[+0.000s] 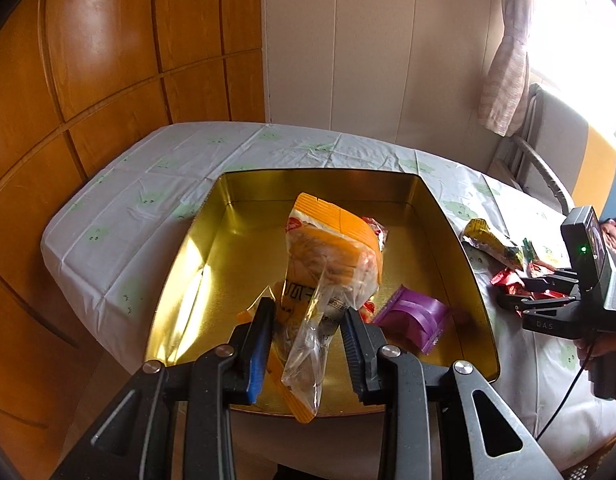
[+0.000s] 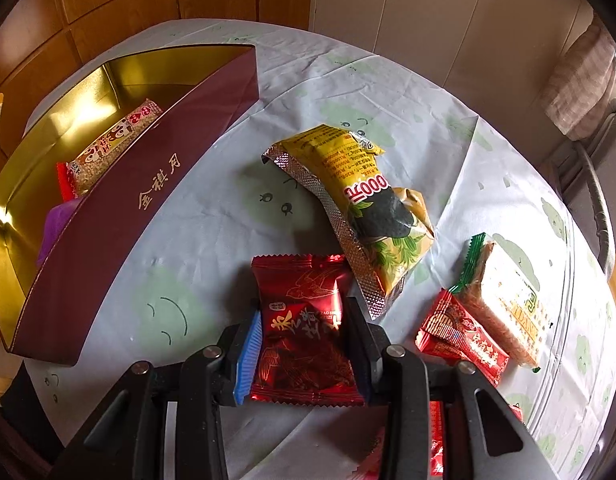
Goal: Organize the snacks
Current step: 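Open the left gripper to drop the clear bag into the tin, then carry the red wrapped candy with the right gripper over the tin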
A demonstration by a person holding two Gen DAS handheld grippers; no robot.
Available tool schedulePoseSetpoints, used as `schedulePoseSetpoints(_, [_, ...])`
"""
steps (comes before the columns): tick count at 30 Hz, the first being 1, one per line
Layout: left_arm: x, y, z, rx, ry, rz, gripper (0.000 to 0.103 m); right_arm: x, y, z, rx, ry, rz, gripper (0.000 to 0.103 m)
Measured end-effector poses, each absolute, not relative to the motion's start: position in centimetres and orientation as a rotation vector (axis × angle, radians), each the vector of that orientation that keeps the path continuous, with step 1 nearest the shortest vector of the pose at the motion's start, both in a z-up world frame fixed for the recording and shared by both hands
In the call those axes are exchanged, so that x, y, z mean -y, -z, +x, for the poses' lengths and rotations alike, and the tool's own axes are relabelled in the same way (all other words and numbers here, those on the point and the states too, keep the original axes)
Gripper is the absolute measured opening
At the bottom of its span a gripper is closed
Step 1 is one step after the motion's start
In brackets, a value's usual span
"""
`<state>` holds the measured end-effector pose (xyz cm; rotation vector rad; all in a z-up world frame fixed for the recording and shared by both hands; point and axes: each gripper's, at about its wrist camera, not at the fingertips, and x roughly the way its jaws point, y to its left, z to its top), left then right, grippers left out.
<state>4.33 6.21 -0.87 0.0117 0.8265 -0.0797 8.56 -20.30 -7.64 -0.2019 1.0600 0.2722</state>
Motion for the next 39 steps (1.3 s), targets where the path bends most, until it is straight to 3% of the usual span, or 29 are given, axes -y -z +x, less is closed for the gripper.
schedulePoseSetpoints(25, [-5.0, 4.4, 7.5, -0.988, 0.195, -0.186, 0.036, 20.4, 7.6, 8.2, -1.032, -0.263, -0.186, 0.04])
schedulePoseSetpoints(28, [-4.7, 4.9, 7.8, -0.994, 0.194, -0.194, 0.047, 20.5, 7.6, 8.1, -1.03, -0.262, -0.182, 0.04])
schedulePoseSetpoints(39, [-5.6, 3.4, 5.7, -0.916, 0.092, -0.124, 0.048, 20.1, 7.6, 8.0, -1.023, -0.241, -0.19, 0.04])
